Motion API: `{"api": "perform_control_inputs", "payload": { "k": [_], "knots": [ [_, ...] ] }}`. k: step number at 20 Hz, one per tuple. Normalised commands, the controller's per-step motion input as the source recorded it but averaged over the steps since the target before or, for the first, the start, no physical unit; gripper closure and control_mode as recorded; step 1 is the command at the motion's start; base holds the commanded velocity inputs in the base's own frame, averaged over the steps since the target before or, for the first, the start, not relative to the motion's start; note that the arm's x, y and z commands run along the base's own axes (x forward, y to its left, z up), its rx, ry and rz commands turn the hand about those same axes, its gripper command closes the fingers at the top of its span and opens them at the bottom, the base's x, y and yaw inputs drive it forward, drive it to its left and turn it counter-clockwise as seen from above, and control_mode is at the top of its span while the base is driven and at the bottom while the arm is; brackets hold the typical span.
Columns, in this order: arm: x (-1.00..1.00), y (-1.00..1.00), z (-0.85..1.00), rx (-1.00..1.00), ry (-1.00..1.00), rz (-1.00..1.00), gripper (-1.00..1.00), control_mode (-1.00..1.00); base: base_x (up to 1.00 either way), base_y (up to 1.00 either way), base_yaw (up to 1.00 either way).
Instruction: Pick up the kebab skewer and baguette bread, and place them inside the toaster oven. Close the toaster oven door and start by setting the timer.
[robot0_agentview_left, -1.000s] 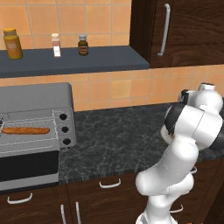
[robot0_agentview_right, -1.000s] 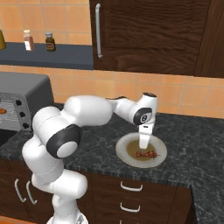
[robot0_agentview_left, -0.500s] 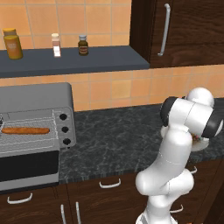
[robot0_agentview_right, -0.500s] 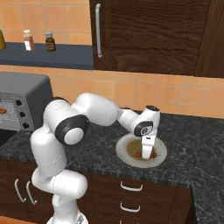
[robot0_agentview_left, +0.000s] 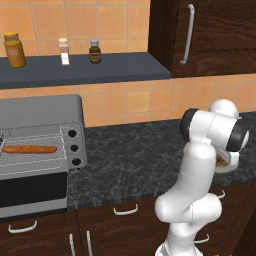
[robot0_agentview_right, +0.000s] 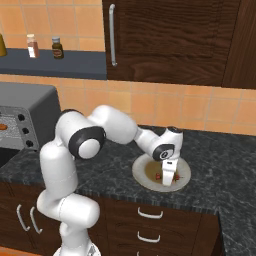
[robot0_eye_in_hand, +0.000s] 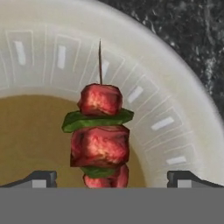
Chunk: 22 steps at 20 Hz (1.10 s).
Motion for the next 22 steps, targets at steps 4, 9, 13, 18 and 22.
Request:
{"api": "perform_control_inputs", "payload": {
  "k": [4, 9, 13, 18, 22],
  "knots": [
    [0.00, 0.00, -0.26, 0.00, 0.00, 0.00, -1.00, -1.00, 0.00, 0.00, 0.00],
    [0.00, 0.00, -0.04, 0.00, 0.00, 0.00, 1.00, -1.00, 0.00, 0.00, 0.00],
    [0.00, -0.01, 0.00, 0.00, 0.00, 0.00, 1.00, -1.00, 0.00, 0.00, 0.00],
    [-0.04, 0.08, 0.32, 0.01, -0.01, -0.01, 1.00, -1.00, 0.00, 0.00, 0.00],
    [-0.35, 0.48, 0.44, -0.01, -0.13, -0.07, 1.00, -1.00, 0.00, 0.00, 0.00]
  ]
}}
